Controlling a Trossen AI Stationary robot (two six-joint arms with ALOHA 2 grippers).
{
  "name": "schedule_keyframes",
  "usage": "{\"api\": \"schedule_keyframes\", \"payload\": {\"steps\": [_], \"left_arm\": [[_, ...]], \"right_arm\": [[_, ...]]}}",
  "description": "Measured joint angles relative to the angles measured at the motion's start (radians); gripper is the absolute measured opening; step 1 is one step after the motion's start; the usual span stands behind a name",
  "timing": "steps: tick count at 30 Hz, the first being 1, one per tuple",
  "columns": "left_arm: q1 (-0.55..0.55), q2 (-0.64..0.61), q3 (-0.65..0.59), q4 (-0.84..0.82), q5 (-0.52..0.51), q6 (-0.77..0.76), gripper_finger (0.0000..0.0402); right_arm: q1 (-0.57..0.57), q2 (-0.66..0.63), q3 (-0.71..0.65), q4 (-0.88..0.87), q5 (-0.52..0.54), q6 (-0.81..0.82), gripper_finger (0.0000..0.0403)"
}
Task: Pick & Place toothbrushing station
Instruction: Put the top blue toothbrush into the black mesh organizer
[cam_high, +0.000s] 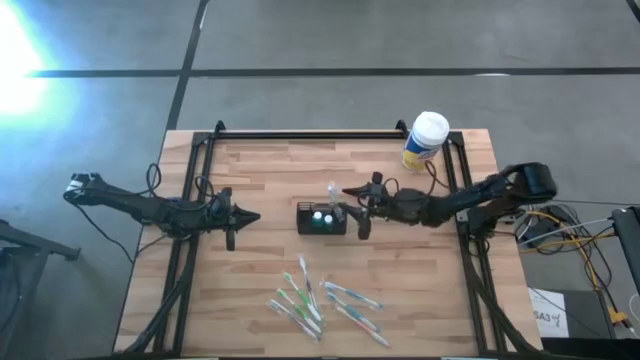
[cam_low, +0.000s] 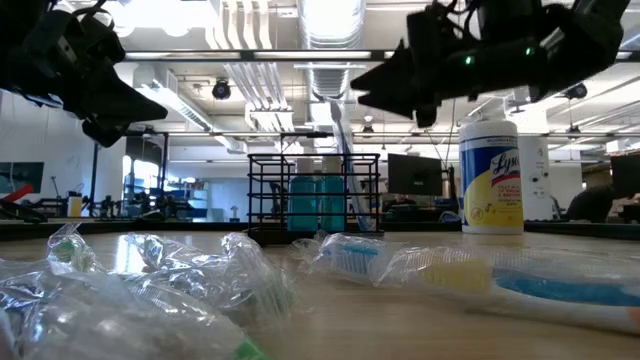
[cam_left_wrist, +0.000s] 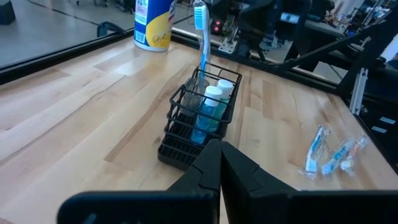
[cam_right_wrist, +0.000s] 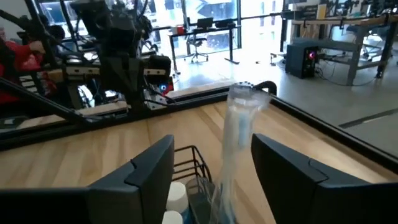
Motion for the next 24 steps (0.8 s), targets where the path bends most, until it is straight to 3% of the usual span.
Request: {"api": "schedule_keyframes", "payload": {"steps": [3,5,8,10,19,24], "left_arm": [[0.000,0.000,0.000,0.000,0.004,-0.008,0.0003],[0.000,0.000,0.000,0.000,0.007,-0.024,0.0003],[0.000,0.000,0.007,0.002,0.009,-0.042,0.0003],[0.000,0.000,0.012,0.001,0.009,-0.044,0.0003],[0.000,0.000,0.014,0.052,0.014,-0.028,0.0003],[0.000,0.000,0.014,0.072,0.010,-0.047,0.0003]], "right_arm": [[0.031,-0.111,0.042,-0.213,-0.061,0.018,0.0209],[0.069,-0.176,0.110,-0.480,-0.071,0.056,0.0207],[0.147,-0.204,0.224,-0.894,-0.005,0.143,0.0206],[0.211,-0.191,0.275,-1.049,0.048,0.197,0.0206],[0.390,-0.080,0.401,-1.300,0.080,0.431,0.0206],[0.452,0.025,0.426,-1.319,0.034,0.498,0.0206]]}}
